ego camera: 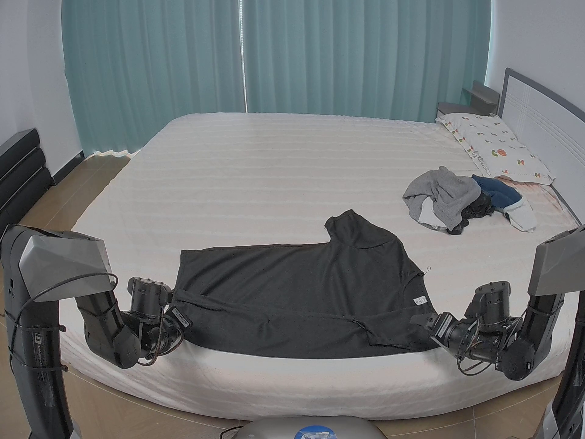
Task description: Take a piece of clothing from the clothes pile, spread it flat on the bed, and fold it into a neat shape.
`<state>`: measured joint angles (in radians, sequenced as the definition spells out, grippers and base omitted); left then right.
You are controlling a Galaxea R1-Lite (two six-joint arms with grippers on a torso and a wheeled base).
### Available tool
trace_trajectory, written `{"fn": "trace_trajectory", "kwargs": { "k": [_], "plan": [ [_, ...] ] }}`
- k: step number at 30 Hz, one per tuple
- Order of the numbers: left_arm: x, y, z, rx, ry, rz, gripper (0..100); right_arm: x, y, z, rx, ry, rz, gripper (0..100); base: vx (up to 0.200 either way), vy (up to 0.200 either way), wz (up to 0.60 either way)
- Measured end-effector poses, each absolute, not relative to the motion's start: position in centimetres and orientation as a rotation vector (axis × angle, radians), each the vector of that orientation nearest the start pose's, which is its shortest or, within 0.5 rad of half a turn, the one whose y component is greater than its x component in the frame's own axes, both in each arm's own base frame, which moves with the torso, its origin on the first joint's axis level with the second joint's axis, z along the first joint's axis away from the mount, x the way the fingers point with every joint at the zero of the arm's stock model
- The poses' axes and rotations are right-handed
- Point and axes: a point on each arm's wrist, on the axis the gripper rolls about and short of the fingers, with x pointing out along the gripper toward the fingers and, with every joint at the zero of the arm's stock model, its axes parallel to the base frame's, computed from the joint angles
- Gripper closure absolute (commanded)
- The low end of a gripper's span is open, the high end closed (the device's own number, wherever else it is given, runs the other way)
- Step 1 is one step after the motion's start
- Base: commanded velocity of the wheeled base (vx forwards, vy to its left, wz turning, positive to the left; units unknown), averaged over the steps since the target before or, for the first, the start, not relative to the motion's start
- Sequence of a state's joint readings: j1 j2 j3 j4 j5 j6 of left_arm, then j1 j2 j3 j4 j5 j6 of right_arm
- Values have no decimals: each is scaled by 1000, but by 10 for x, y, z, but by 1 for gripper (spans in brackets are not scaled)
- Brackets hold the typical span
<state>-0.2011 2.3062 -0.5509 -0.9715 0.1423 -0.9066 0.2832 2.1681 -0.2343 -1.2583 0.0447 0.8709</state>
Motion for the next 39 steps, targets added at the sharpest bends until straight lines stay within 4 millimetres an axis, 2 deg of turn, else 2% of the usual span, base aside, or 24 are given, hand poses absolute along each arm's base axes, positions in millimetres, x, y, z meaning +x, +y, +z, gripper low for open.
{"fn": "trace_trajectory", "kwargs": {
  "k": [3, 7, 22, 23, 30, 39],
  "plan": [
    [309, -59, -35, -731, 732, 295, 100, 238, 73, -10, 746, 802, -9, 0, 0, 0, 0],
    [308, -58, -36, -731, 735, 296, 100, 237, 74, -18, 740, 832, -22, 0, 0, 0, 0],
    [307, -58, -36, -732, 740, 297, 100, 262, 87, -41, 711, 798, -80, 0, 0, 0, 0],
    [306, -58, -36, -731, 740, 297, 100, 263, 88, -42, 710, 791, -83, 100, 0, 0, 0],
    [306, -58, -37, -731, 741, 297, 100, 271, 91, -44, 698, 743, -109, 100, 0, 0, 0],
    [306, -58, -36, -735, 731, 292, 100, 264, 100, -42, 689, 750, -101, 100, 0, 0, 0]
  ]
}}
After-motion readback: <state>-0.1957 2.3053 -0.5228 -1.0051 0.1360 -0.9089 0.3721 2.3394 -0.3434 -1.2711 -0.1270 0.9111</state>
